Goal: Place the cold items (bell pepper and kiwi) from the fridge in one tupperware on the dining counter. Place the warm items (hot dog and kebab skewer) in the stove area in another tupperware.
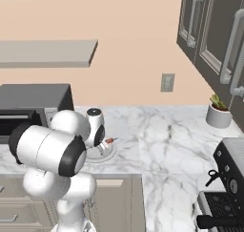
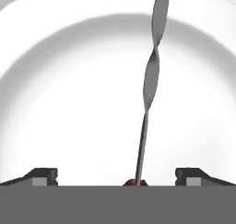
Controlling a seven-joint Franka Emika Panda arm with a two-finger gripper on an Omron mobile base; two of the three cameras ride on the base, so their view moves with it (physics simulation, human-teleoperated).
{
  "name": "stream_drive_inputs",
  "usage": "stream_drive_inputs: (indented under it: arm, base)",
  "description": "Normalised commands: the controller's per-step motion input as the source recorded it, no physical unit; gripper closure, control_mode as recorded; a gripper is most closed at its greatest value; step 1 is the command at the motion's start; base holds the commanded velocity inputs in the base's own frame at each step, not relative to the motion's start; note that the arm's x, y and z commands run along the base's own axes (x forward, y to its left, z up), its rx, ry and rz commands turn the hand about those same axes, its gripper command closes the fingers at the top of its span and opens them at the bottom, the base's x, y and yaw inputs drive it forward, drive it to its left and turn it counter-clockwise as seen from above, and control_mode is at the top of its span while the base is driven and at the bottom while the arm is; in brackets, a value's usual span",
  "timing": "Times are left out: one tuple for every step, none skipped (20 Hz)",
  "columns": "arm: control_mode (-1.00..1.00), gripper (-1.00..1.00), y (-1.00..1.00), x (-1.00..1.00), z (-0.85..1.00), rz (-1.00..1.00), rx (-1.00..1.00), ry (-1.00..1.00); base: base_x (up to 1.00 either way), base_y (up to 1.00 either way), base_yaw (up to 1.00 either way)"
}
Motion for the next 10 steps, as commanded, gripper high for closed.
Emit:
stream_drive_inputs:
  arm:
    - [-1.00,-1.00,0.00,0.18,-0.44,0.00,0.00,-0.02]
    - [-1.00,-1.00,0.00,0.18,-0.39,0.00,0.00,-0.07]
    - [-1.00,-1.00,0.00,0.14,-0.36,0.00,0.00,-0.10]
    - [-1.00,-1.00,0.00,0.10,-0.41,0.00,0.00,-0.11]
    - [-1.00,-1.00,0.00,0.02,-0.49,0.00,0.00,-0.11]
    - [-1.00,1.00,0.00,0.00,-0.60,0.00,0.00,-0.08]
    - [-1.00,1.00,0.00,0.00,-0.69,0.00,0.00,-0.07]
    - [-1.00,1.00,0.00,0.00,-0.73,0.00,0.00,-0.09]
    - [-1.00,1.00,0.00,0.00,-0.74,0.00,-0.02,-0.10]
    - [-1.00,1.00,0.00,0.00,-0.69,0.00,-0.03,-0.03]
  base:
    - [0.00,0.00,0.00]
    - [0.00,0.00,0.00]
    - [0.00,0.00,0.00]
    - [0.00,0.00,0.00]
    - [0.00,0.00,0.00]
    - [0.00,0.00,0.00]
    - [0.00,0.00,0.00]
    - [0.00,0.00,0.00]
    - [0.00,0.00,0.00]
    - [0.00,0.00,0.00]
